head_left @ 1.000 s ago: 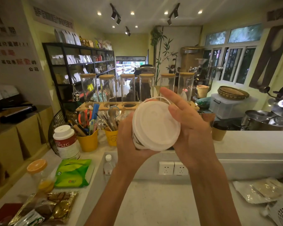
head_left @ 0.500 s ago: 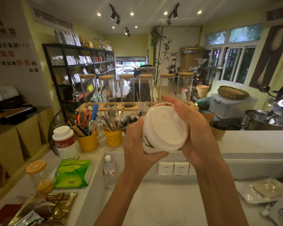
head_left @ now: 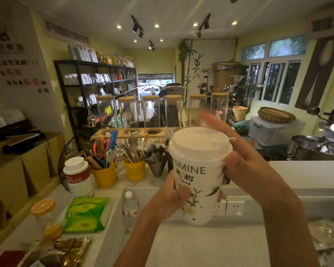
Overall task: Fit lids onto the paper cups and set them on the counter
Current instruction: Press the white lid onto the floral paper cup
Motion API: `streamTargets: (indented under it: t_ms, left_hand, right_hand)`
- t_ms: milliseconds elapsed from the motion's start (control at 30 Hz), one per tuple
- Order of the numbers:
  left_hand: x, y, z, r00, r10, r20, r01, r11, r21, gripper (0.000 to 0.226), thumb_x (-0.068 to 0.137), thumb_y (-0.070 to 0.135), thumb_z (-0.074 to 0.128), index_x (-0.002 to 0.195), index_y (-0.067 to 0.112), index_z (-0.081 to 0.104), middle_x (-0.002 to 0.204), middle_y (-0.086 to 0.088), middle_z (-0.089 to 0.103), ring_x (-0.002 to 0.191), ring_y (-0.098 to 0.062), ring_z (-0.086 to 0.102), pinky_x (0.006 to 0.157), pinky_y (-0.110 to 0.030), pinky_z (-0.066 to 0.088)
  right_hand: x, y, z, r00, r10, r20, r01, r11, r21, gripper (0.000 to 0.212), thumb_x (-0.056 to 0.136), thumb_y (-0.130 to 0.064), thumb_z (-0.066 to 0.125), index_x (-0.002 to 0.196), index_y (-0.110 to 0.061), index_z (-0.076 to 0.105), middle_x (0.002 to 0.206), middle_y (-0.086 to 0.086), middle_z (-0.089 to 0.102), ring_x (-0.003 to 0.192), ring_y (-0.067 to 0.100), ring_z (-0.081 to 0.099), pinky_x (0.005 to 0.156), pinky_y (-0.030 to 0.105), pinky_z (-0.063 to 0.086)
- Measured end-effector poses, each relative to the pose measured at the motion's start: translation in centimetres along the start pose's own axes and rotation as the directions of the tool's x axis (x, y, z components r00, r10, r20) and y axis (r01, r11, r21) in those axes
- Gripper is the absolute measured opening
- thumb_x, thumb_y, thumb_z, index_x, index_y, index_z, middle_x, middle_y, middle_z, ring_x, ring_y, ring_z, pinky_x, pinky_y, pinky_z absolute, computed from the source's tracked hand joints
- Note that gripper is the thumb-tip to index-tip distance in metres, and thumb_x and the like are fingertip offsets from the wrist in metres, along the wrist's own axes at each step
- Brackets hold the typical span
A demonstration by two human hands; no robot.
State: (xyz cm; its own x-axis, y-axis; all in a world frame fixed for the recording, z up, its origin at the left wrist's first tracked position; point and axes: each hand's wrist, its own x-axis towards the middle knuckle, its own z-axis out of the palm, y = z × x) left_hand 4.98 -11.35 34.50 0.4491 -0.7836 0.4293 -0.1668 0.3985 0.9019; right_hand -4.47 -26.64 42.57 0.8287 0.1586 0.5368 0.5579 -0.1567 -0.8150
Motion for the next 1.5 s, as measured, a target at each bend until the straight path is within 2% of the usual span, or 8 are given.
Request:
streamTargets:
  t_ms: [200, 300, 500, 667, 833, 1100, 1300, 1500]
  left_hand:
    - [0.5, -0.1, -0.5, 0.930, 0.208, -0.304, -0.115, 0.948, 0.298, 0.099, 0.070, 0.036, 0.087, 0.149, 0.031, 0.027, 0.142, 0.010, 0.052, 0.130, -0.012, 0.052, 0.097, -0.025, 0.051]
    - [1.0, -0.1, 0.1, 0.797, 0.423, -0.432, -0.218, 0.868, 0.447, 0.103, 0.071, 0.026, 0.088, 0.148, 0.045, 0.023, 0.148, 0.004, 0.043, 0.135, -0.023, 0.047, 0.100, -0.051, 0.051]
    - [0.3, 1.3, -0.9, 0.743, 0.522, -0.419, -0.249, 0.797, 0.551, 0.085, 0.078, 0.034, 0.081, 0.147, 0.037, 0.031, 0.145, 0.003, 0.046, 0.135, -0.024, 0.047, 0.102, -0.041, 0.050]
    - [-2.7, -0.9, -2.1, 0.814, 0.408, -0.413, -0.099, 0.799, 0.594, 0.085, 0.077, 0.038, 0.082, 0.145, 0.046, 0.032, 0.143, 0.022, 0.048, 0.132, -0.001, 0.047, 0.098, -0.008, 0.041]
    - [-11.6, -11.4, -0.3, 0.795, 0.137, -0.592, 0.222, 0.841, 0.493, 0.082, 0.074, 0.036, 0.086, 0.140, 0.046, 0.038, 0.139, 0.023, 0.050, 0.130, -0.005, 0.049, 0.099, -0.014, 0.046]
    - [-27.2, -23.8, 6.8, 0.604, -0.385, -0.698, 0.607, 0.790, 0.088, 0.074, 0.073, 0.039, 0.085, 0.136, 0.041, 0.047, 0.134, 0.011, 0.059, 0.122, -0.008, 0.059, 0.098, -0.040, 0.054]
    - [-28.4, -25.9, 6.1, 0.461, -0.470, -0.753, 0.711, 0.703, -0.003, 0.061, 0.075, 0.032, 0.079, 0.115, 0.062, 0.045, 0.118, 0.030, 0.057, 0.104, 0.020, 0.056, 0.074, -0.004, 0.050]
    - [-24.3, -27.1, -1.0, 0.332, -0.498, -0.801, 0.655, 0.733, -0.184, 0.035, 0.097, 0.015, 0.061, 0.125, 0.034, 0.054, 0.111, 0.015, 0.063, 0.103, -0.004, 0.062, 0.060, -0.006, 0.051]
  right_hand:
    - [0.8, 0.6, 2.1, 0.921, -0.204, -0.332, 0.210, 0.978, -0.017, 0.063, 0.063, -0.036, 0.086, 0.117, -0.039, 0.054, 0.131, -0.002, 0.057, 0.121, 0.022, 0.059, 0.094, 0.043, 0.056]
    - [1.2, 1.6, 4.1, 0.885, -0.299, -0.357, 0.285, 0.954, -0.092, 0.064, 0.063, -0.021, 0.083, 0.115, -0.032, 0.048, 0.127, -0.010, 0.053, 0.121, 0.011, 0.055, 0.093, 0.029, 0.054]
    - [1.6, 1.3, 4.7, 0.912, -0.332, -0.240, 0.240, 0.909, -0.341, 0.069, 0.072, -0.045, 0.079, 0.131, -0.042, 0.044, 0.137, -0.017, 0.045, 0.131, 0.011, 0.044, 0.103, 0.025, 0.043]
    - [-0.5, 4.1, 5.1, 0.970, -0.170, -0.173, 0.107, 0.940, -0.323, 0.068, 0.076, -0.046, 0.078, 0.135, -0.047, 0.044, 0.138, -0.026, 0.044, 0.132, 0.005, 0.043, 0.102, 0.023, 0.045]
    - [-8.9, 12.6, 9.1, 0.971, 0.191, -0.147, -0.220, 0.952, -0.213, 0.084, 0.078, -0.034, 0.081, 0.145, -0.043, 0.031, 0.147, -0.022, 0.035, 0.137, 0.003, 0.037, 0.110, 0.043, 0.043]
    - [-24.3, 21.2, 17.5, 0.713, 0.687, -0.138, -0.699, 0.712, -0.068, 0.108, 0.067, -0.045, 0.084, 0.154, -0.034, 0.021, 0.149, -0.013, 0.033, 0.134, -0.005, 0.036, 0.114, 0.039, 0.039]
    - [-24.8, 25.2, 19.5, 0.662, 0.736, -0.141, -0.750, 0.652, -0.114, 0.099, 0.068, -0.048, 0.082, 0.147, -0.037, 0.024, 0.148, -0.011, 0.030, 0.132, 0.006, 0.037, 0.106, 0.023, 0.039]
    - [-17.5, 30.3, 20.2, 0.708, 0.694, -0.132, -0.705, 0.682, -0.194, 0.101, 0.072, -0.034, 0.085, 0.150, -0.027, 0.022, 0.152, -0.003, 0.026, 0.123, 0.005, 0.034, 0.094, 0.015, 0.035]
